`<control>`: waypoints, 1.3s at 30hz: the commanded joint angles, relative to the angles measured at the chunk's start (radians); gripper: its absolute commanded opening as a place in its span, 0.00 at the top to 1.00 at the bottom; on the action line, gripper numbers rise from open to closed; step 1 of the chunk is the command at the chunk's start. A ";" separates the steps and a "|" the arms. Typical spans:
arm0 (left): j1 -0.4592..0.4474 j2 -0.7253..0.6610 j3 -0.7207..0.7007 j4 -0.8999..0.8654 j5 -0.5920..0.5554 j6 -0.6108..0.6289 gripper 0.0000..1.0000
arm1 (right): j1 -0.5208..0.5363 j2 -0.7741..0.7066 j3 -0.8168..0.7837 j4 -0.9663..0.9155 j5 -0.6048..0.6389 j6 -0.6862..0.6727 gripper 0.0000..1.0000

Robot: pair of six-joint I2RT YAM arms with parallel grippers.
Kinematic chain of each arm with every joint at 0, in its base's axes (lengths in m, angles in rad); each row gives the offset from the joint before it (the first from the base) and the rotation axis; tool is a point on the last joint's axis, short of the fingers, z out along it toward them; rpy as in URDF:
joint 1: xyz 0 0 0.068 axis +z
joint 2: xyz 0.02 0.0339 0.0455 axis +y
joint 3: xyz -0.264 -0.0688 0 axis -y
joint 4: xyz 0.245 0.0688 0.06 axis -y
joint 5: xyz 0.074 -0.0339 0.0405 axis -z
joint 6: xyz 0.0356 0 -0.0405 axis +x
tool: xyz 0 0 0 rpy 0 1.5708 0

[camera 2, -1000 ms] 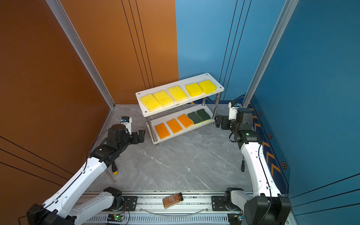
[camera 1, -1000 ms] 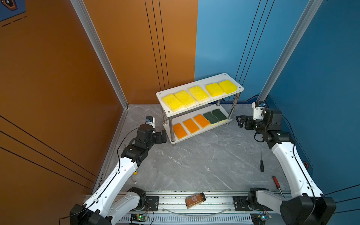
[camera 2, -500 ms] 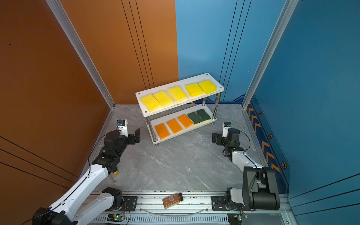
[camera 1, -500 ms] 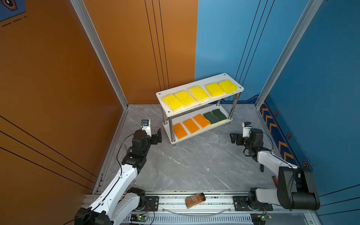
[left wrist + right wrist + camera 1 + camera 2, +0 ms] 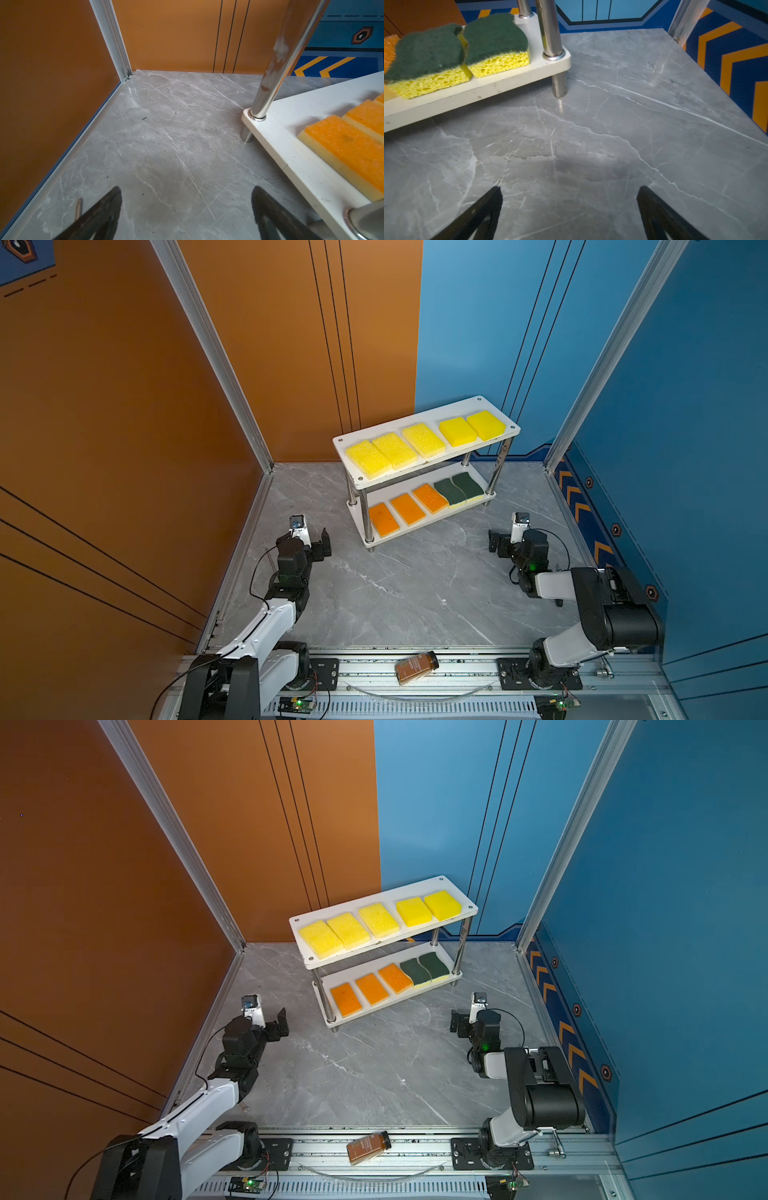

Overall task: Arrange cleaning sponges on a shelf
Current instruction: Reset both arms

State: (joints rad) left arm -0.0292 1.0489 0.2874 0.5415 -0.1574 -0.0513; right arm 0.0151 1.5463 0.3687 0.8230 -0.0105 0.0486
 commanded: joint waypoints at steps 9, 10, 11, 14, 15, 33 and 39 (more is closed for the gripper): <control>0.055 0.309 -0.025 0.420 0.083 0.009 0.02 | 0.001 0.000 -0.005 0.107 0.056 -0.001 0.00; 0.056 0.341 -0.007 0.417 0.082 0.012 0.02 | 0.000 0.000 -0.004 0.107 0.054 -0.002 0.00; 0.056 0.373 0.004 0.420 0.075 0.007 0.02 | 0.000 0.001 -0.005 0.107 0.054 0.000 0.00; 0.057 0.497 -0.002 0.535 0.056 -0.006 0.02 | 0.000 0.001 -0.006 0.107 0.053 0.000 0.00; 0.055 0.537 -0.010 0.620 0.053 -0.002 0.02 | 0.000 0.000 -0.005 0.107 0.053 0.000 0.00; 0.025 0.515 0.091 0.384 0.120 0.066 0.02 | -0.006 0.002 0.000 0.099 0.043 0.003 0.00; 0.025 0.515 0.092 0.384 0.121 0.066 0.02 | -0.007 0.002 0.000 0.099 0.043 0.003 0.00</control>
State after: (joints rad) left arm -0.0013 1.5665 0.3614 0.9440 -0.0578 -0.0025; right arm 0.0132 1.5467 0.3683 0.9092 0.0246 0.0486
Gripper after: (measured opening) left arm 0.978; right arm 0.997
